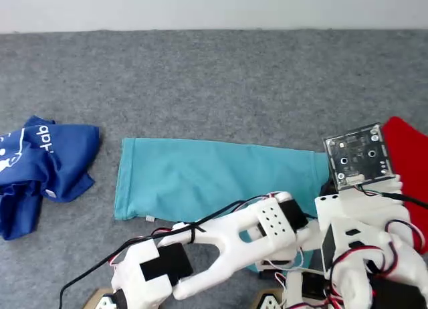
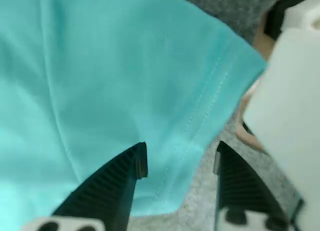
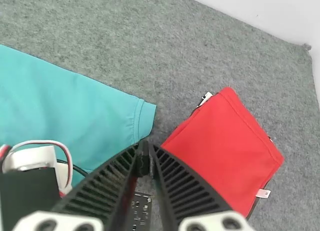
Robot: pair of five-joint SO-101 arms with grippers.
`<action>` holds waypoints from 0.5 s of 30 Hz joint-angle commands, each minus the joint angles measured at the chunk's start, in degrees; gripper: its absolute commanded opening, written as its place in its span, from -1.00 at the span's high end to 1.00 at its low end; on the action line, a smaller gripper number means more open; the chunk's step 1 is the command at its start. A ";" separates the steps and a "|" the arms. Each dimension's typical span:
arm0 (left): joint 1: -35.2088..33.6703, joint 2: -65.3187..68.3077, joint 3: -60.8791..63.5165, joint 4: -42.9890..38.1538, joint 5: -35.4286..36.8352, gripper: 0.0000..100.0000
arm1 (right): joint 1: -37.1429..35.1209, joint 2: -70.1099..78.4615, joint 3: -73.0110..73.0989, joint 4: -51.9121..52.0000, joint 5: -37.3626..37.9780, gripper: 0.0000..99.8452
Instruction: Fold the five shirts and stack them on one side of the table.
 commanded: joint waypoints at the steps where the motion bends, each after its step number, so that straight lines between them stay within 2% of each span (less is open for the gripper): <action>1: -2.55 -3.16 2.33 -4.75 -0.53 0.55 | 0.66 -0.13 -1.14 2.15 -0.35 0.98; 7: -4.57 -3.16 4.97 -8.79 -0.62 0.70 | 0.66 -0.13 -1.14 2.15 -0.35 0.98; 15: -4.40 -3.60 4.97 -8.53 -0.70 0.98 | 0.66 -0.13 -1.14 2.15 -0.35 0.98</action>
